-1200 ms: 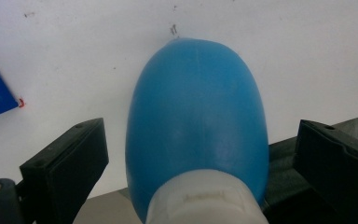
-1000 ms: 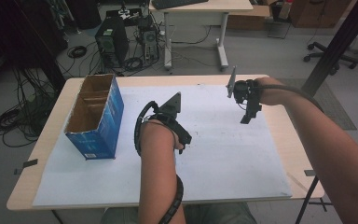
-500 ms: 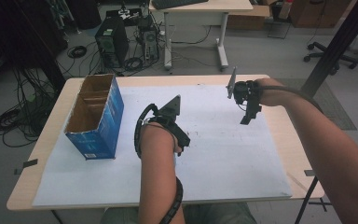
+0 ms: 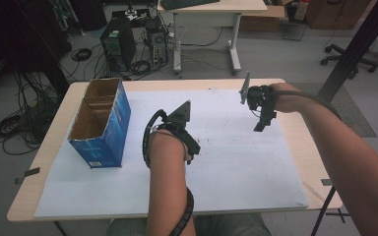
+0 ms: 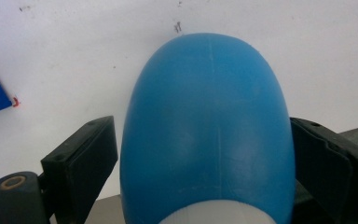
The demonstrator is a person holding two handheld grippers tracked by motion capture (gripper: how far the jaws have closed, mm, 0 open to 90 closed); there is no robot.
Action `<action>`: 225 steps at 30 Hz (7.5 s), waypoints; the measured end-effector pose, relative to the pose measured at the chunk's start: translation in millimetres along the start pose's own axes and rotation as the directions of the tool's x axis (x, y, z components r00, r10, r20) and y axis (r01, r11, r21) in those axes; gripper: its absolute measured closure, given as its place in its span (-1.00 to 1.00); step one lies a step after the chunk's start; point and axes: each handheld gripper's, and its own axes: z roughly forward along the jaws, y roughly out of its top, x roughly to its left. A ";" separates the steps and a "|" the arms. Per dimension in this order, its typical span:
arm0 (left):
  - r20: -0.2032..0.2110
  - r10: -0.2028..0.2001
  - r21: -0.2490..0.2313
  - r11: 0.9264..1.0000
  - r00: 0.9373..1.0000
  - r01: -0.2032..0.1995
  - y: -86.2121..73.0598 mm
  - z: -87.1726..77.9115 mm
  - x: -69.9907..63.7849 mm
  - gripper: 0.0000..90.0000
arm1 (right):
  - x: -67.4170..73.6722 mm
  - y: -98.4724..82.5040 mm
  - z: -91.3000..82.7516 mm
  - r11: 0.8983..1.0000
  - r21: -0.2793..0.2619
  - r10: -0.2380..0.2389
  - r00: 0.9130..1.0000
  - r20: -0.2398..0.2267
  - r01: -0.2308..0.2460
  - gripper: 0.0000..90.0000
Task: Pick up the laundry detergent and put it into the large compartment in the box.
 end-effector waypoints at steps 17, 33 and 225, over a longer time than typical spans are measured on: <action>0.007 0.004 -0.010 1.000 1.000 -0.003 1.5 -2.0 -1.7 -0.58 | 0.1 -3.6 2.0 1.000 0.001 0.006 1.000 -0.002 -0.006 -0.94; 0.007 -0.003 -0.014 1.000 1.000 0.003 -0.1 -6.5 -0.3 -0.48 | 0.4 -2.0 2.7 1.000 -0.001 0.003 1.000 -0.001 -0.003 -0.94; -0.052 -0.273 -0.217 0.942 0.961 0.256 -25.5 -251.5 201.6 -0.16 | 1.8 18.4 -15.4 0.997 0.040 0.066 0.997 0.042 -0.067 -0.93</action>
